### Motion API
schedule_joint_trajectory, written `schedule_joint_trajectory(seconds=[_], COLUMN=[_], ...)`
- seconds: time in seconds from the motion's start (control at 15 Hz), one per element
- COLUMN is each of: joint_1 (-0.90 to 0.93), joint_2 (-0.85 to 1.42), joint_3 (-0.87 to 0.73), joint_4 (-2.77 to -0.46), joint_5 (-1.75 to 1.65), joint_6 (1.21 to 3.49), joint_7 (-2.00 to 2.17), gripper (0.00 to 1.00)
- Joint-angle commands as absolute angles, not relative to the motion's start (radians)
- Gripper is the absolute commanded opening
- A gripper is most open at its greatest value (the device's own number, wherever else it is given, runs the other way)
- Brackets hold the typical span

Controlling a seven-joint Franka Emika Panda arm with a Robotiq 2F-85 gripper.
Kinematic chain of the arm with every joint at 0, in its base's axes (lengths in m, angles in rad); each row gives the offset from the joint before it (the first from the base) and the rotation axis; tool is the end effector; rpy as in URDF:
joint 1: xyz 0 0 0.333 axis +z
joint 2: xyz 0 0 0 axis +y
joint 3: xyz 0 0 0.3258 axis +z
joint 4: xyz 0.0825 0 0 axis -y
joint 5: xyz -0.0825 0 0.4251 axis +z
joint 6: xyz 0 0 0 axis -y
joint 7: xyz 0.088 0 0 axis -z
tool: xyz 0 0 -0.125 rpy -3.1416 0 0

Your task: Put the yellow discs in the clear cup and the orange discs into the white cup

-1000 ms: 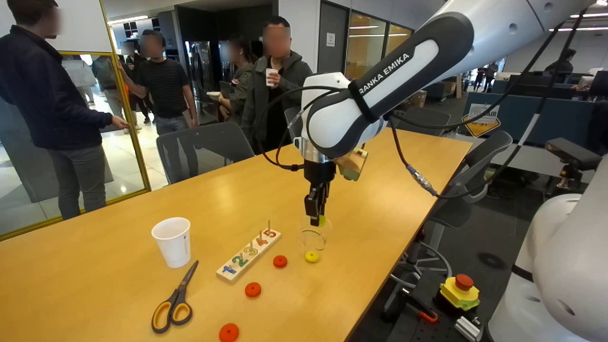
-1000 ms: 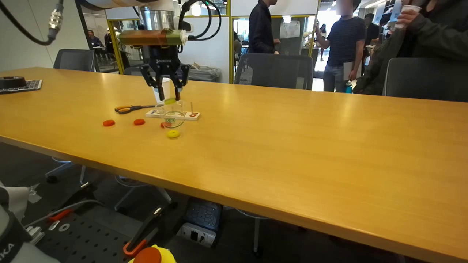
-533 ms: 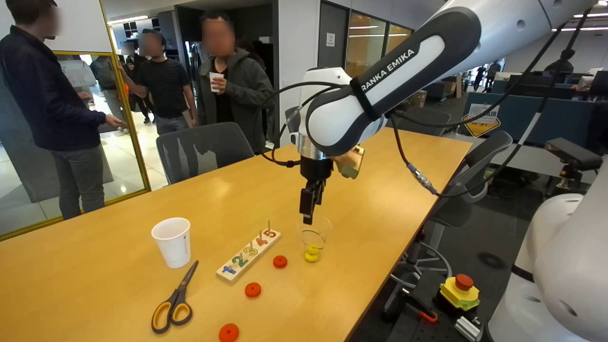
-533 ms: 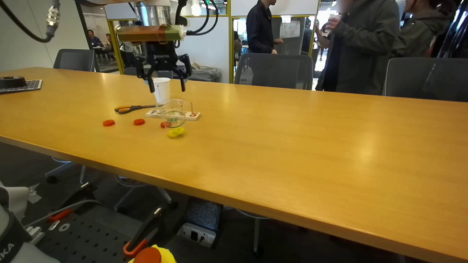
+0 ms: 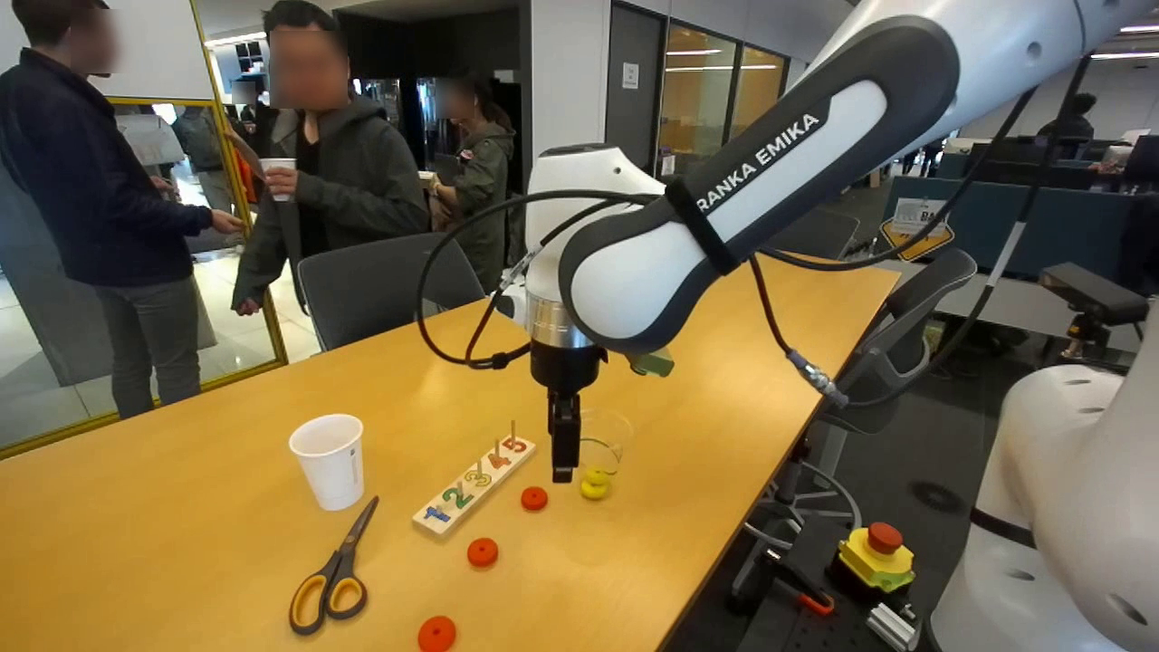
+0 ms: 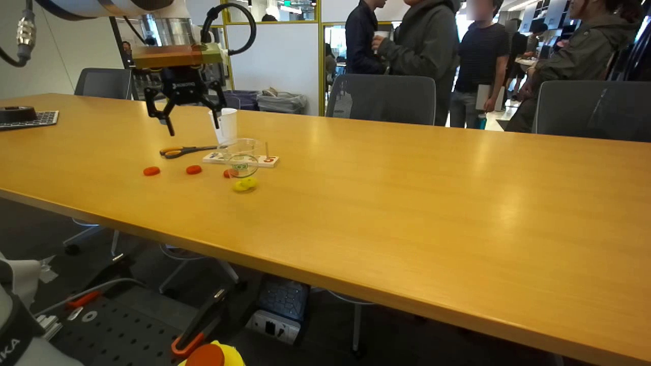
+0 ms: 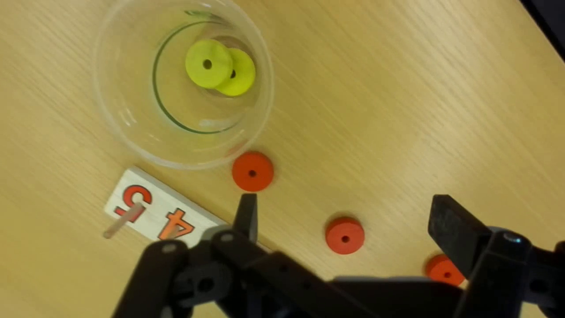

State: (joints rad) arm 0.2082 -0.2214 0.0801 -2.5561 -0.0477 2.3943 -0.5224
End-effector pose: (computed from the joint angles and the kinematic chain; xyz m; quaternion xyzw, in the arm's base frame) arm 0.4496 0.1310 0.3147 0.9117 0.4090 0.0261 0.0288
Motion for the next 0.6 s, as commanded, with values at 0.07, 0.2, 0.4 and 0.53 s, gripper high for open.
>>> schedule_joint_trajectory(seconds=[0.07,0.2,0.4,0.53], joint_1=[0.247,0.246,0.236,0.226], joint_2=[-0.169,-0.132,-0.063,-0.013], joint_3=[0.083,0.09,0.093,0.097], joint_4=[-2.568,-2.563,-2.536,-2.517], joint_5=[-0.019,-0.025,-0.015,-0.014], joint_6=[2.453,2.482,2.514,2.54], joint_7=[-0.667,-0.701,-0.761,-0.784], gripper=[1.0,1.0,1.0,1.0])
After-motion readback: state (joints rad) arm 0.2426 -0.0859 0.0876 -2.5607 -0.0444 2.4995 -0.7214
